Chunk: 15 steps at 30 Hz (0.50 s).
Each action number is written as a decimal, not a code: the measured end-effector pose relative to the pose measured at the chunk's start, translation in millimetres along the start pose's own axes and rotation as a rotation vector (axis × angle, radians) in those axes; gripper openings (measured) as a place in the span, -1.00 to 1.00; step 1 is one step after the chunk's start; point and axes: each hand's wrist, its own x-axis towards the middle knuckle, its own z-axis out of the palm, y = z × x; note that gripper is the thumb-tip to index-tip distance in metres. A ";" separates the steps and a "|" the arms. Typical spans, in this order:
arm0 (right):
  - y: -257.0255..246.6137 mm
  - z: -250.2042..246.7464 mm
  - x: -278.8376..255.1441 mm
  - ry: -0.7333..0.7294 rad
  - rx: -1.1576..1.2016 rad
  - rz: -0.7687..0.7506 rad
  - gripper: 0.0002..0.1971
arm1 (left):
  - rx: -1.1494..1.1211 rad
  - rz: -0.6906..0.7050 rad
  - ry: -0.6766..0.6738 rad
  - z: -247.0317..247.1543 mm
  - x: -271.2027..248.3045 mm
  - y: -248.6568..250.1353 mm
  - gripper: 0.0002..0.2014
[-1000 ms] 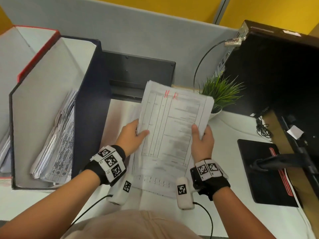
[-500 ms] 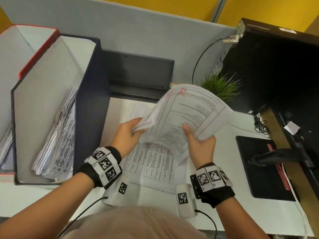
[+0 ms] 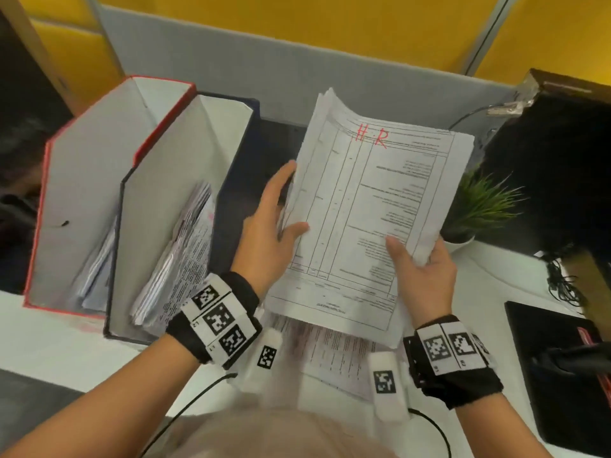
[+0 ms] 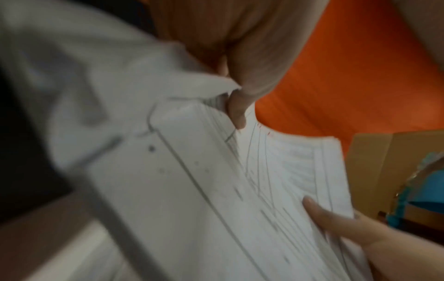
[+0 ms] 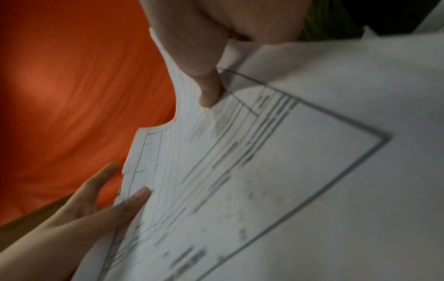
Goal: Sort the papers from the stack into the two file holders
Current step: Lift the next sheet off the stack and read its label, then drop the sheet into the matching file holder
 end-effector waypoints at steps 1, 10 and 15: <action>-4.3 3.5 -0.3 -0.027 0.024 -0.001 -0.64 | -0.004 0.043 -0.018 -11.4 1.0 9.5 -0.22; -2.3 22.8 -9.4 -0.315 -0.006 0.055 -0.58 | 0.312 -0.017 0.108 -157.1 2.5 50.5 -0.66; 47.2 -4.7 -6.1 -0.264 -0.142 0.096 -0.62 | 0.292 -0.204 0.228 -241.2 -2.6 44.4 -0.39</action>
